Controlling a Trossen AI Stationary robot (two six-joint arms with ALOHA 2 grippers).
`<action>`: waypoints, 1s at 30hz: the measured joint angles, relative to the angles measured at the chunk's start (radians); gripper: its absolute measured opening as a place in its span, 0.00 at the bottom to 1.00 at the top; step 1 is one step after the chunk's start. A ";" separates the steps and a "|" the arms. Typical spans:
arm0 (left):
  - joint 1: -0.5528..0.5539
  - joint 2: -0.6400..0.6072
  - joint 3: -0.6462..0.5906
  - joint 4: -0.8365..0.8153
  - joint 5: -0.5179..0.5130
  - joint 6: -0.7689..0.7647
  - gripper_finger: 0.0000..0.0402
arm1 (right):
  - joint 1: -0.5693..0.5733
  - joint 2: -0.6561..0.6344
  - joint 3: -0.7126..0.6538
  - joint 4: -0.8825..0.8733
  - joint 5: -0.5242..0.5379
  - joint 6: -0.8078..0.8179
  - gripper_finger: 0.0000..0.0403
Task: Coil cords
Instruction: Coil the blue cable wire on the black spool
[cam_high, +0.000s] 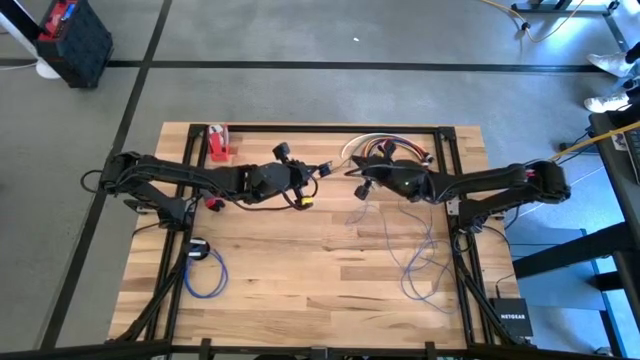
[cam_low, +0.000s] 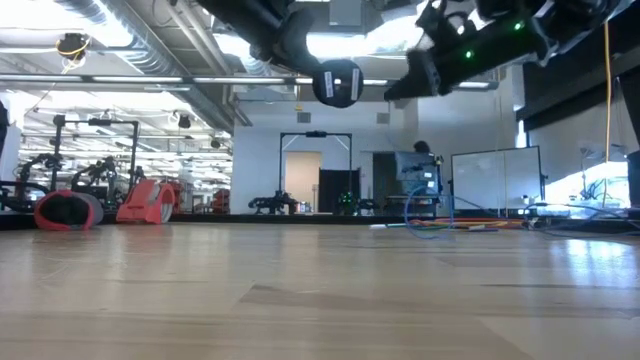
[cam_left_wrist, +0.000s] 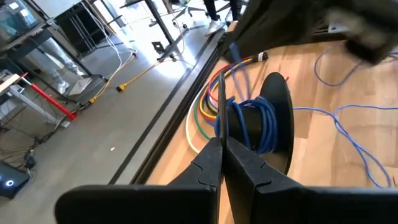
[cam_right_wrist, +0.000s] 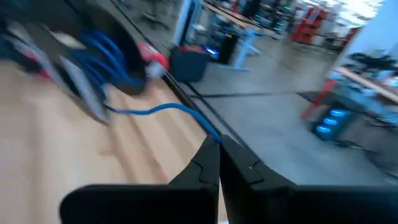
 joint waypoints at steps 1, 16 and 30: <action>0.003 0.002 -0.002 0.001 0.000 -0.003 0.01 | 0.004 -0.006 0.000 0.008 -0.024 0.025 0.01; 0.019 0.005 -0.005 0.006 0.000 -0.021 0.01 | 0.003 -0.014 0.082 0.038 -0.294 0.207 0.01; 0.021 0.005 -0.006 0.028 0.000 -0.029 0.01 | 0.004 0.135 0.102 0.168 -0.383 0.292 0.01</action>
